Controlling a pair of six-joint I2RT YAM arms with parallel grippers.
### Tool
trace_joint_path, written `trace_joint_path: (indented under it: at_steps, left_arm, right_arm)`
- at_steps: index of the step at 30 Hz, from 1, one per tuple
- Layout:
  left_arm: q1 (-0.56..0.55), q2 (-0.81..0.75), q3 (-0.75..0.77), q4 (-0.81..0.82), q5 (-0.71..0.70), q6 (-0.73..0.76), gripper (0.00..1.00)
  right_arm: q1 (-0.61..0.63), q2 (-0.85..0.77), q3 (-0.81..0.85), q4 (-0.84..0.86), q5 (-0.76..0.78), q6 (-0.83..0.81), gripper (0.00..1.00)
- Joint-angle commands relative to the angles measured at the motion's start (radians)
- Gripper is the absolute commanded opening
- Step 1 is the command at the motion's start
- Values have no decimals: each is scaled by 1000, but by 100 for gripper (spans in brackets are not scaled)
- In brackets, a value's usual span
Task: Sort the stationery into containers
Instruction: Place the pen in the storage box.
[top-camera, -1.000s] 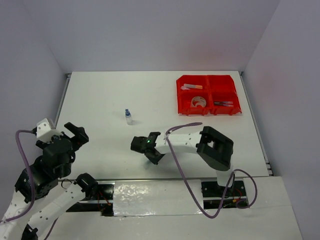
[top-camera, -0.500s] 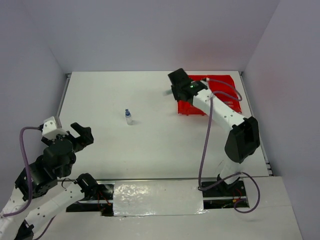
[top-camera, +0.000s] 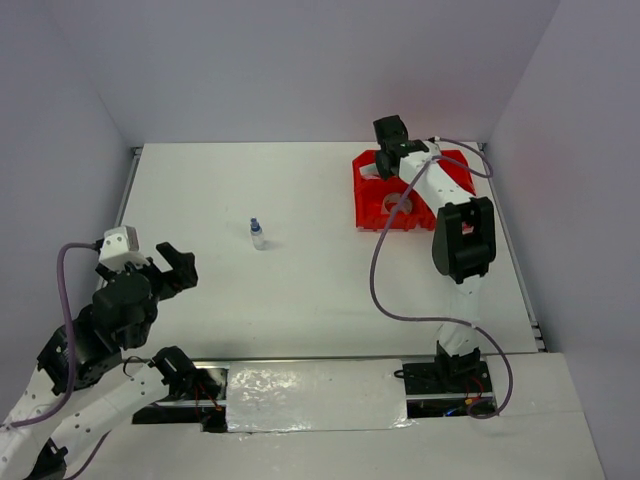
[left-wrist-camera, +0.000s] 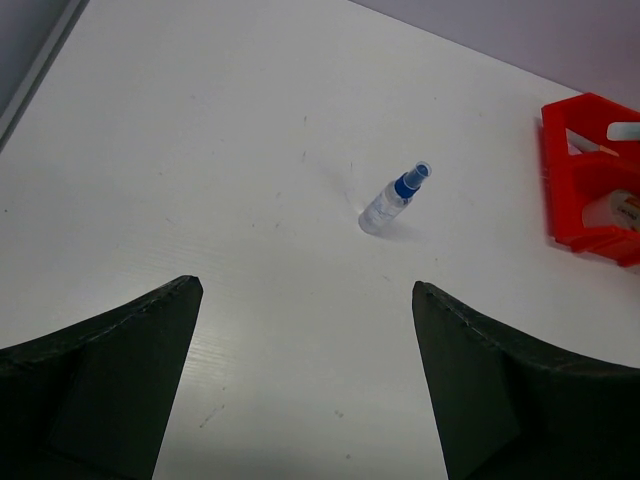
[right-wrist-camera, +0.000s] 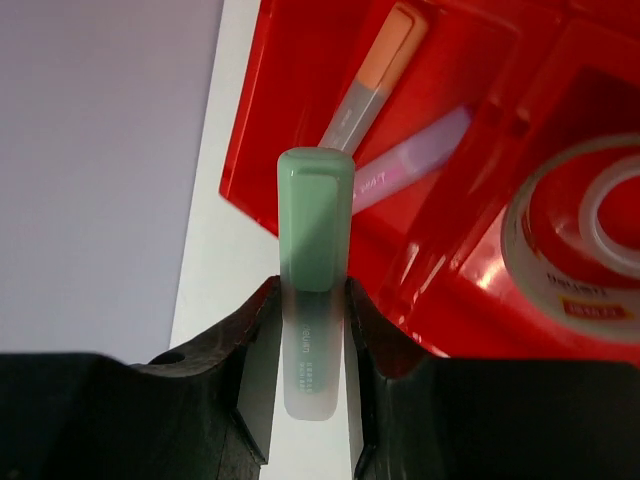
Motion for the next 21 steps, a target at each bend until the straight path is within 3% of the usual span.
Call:
trace_joint_path:
  at_steps: [1, 9, 14, 16, 18, 21]
  left_arm:
    - [-6, 30, -6, 60, 38, 47, 99]
    - [-6, 50, -4, 68, 61, 64, 99]
    - [-6, 34, -9, 76, 69, 69, 99]
    - [-6, 30, -11, 77, 71, 71, 99]
    - [-6, 28, -11, 77, 72, 69, 99]
    - [-6, 30, -11, 77, 77, 71, 99]
  right_arm:
    - [-17, 51, 94, 53, -9, -62, 0]
    - [-49, 82, 41, 117, -28, -26, 17]
    - [-52, 128, 151, 13, 1, -26, 40]
    - [-52, 133, 182, -10, 5, -32, 42]
    - [-54, 124, 173, -6, 7, -36, 98]
    - [-57, 98, 164, -10, 5, -44, 100]
